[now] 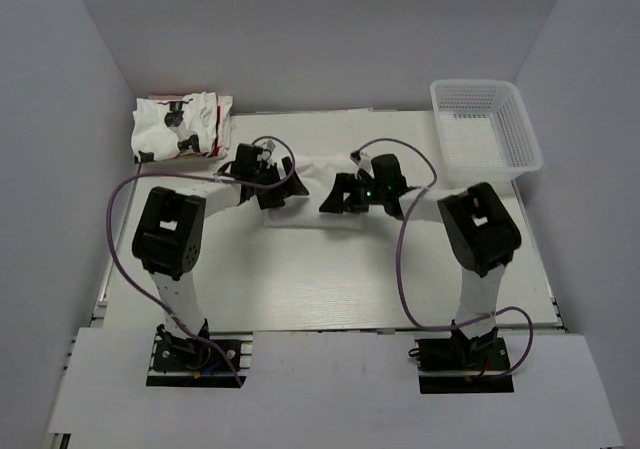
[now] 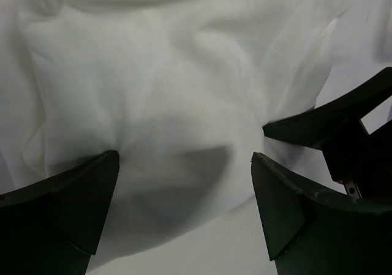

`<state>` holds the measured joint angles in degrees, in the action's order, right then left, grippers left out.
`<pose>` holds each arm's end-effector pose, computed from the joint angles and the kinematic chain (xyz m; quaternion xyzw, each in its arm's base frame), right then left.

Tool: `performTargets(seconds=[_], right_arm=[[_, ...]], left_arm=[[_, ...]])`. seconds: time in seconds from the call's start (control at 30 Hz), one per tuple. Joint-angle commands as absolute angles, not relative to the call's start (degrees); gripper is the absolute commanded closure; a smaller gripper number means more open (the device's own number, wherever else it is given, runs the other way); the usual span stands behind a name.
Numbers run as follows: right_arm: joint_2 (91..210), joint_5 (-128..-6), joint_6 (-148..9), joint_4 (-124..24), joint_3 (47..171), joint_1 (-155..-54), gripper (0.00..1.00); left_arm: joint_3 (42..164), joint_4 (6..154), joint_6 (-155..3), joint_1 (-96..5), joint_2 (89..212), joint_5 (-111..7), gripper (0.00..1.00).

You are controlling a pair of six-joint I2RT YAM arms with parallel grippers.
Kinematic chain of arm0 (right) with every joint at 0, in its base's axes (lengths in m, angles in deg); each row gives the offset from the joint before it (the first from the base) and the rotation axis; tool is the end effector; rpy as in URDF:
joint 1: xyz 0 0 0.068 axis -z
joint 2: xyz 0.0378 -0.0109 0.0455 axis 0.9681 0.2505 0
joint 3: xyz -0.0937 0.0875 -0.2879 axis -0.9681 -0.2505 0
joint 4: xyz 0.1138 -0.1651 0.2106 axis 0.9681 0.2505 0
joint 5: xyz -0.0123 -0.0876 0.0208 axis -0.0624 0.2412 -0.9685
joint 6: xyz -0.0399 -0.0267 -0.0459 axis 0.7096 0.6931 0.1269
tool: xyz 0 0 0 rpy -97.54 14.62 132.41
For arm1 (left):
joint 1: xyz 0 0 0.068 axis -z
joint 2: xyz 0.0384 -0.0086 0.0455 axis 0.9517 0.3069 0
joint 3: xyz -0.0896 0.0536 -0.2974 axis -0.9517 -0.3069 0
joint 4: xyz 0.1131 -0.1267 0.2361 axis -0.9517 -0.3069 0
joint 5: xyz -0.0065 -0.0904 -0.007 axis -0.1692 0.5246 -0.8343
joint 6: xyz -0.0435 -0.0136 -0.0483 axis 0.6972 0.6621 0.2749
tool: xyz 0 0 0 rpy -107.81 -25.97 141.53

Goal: Fold and stack the t-shirts

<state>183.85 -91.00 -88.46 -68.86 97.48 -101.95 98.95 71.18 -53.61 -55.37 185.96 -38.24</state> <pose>0.4087 0.2342 0.1560 -0.1379 0.8404 0.4192 0.3147 0.4280 -0.1494 0.1652 -0.0703 0.9202 -0.3062 0.2334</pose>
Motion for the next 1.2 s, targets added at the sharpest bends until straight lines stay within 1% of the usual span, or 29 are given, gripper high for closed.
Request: performTargets(seconds=[0.0,0.03,0.07,0.13,0.17,0.2,0.23,0.27,0.3,0.37,0.47,0.57,0.6,0.67,0.7,0.8,0.83,0.97,1.0,1.03,1.1,1.17], right_arm=[[174.55,-87.44,-88.00,-67.07,83.71,-105.02,0.10],[171.73,-85.94,-86.86,-62.01,82.44,-105.98,0.10],[170.22,-85.49,-86.16,-60.65,79.81,-107.12,0.10],[163.57,-85.75,-86.06,-59.50,74.79,-108.97,0.10],[159.44,-86.80,-85.36,-59.24,70.52,-111.41,0.10],[159.40,-86.28,-85.10,-58.19,70.47,-112.13,0.10],[153.48,-84.28,-84.83,-55.13,70.04,-112.75,0.10],[151.33,-83.39,-83.87,-51.88,70.21,-113.71,0.10],[145.66,-82.25,-82.04,-50.46,70.73,-113.64,0.10],[142.80,-78.75,-80.97,-46.77,72.67,-113.38,0.10],[138.13,-73.91,-80.44,-46.05,74.51,-113.28,0.10],[139.62,-68.10,-79.03,-42.37,78.46,-112.85,0.10],[140.14,-63.56,-78.68,-40.97,79.25,-112.58,0.10],[142.77,-60.72,-77.54,-39.64,81.18,-112.50,0.10],[143.40,-56.53,-77.10,-38.68,81.72,-111.97,0.10],[147.52,-54.73,-76.39,-39.80,83.12,-111.36,0.10],[148.14,-54.90,-76.65,-39.98,84.09,-111.18,0.10],[154.72,-59.03,-75.78,-40.77,86.99,-111.00,0.10],[155.44,-58.77,-75.52,-41.12,87.26,-110.91,0.10],[156.31,-58.77,-75.51,-41.82,87.35,-110.74,0.10],[159.21,-58.86,-75.34,-42.62,88.48,-110.82,0.13],[160.88,-58.77,-75.77,-43.15,89.02,-110.74,0.15]], left_arm=[[86.15,64.41,-53.81,-51.83,180.09,-36.70,0.00],[83.58,64.41,-53.81,-50.60,175.20,-36.70,0.02],[81.38,64.41,-53.81,-49.90,172.63,-36.18,0.02],[76.27,60.74,-53.81,-47.71,167.44,-37.22,0.03],[74.69,59.06,-53.81,-47.00,161.76,-38.97,0.03],[74.67,57.05,-53.81,-46.38,158.57,-38.99,0.03],[74.67,53.37,-54.42,-45.85,155.50,-43.16,0.03],[74.67,51.94,-55.38,-45.24,152.42,-45.21,0.01],[75.63,50.88,-56.00,-45.23,147.52,-48.45,0.01],[78.08,49.56,-57.84,-45.23,144.67,-50.75,0.01],[79.94,49.56,-59.08,-45.23,143.95,-55.15,0.01],[80.56,52.26,-63.29,-44.71,147.62,-53.32,0.01],[80.56,53.32,-65.39,-44.70,149.12,-51.14,0.01],[81.78,54.21,-67.34,-44.70,152.55,-51.12,0.04],[82.31,54.21,-68.74,-44.18,156.04,-53.90,0.06],[84.60,54.21,-69.81,-44.18,160.11,-59.10,0.11],[85.39,54.21,-69.81,-44.18,161.43,-60.16,0.11],[86.10,55.53,-68.67,-44.18,162.06,-63.85,0.25],[86.10,56.92,-68.67,-44.18,162.06,-63.86,0.33],[86.10,57.55,-68.67,-44.18,162.06,-63.86,0.35],[86.10,58.69,-68.67,-44.18,162.06,-63.86,0.38],[86.10,60.36,-69.19,-44.18,163.10,-62.72,0.44]])
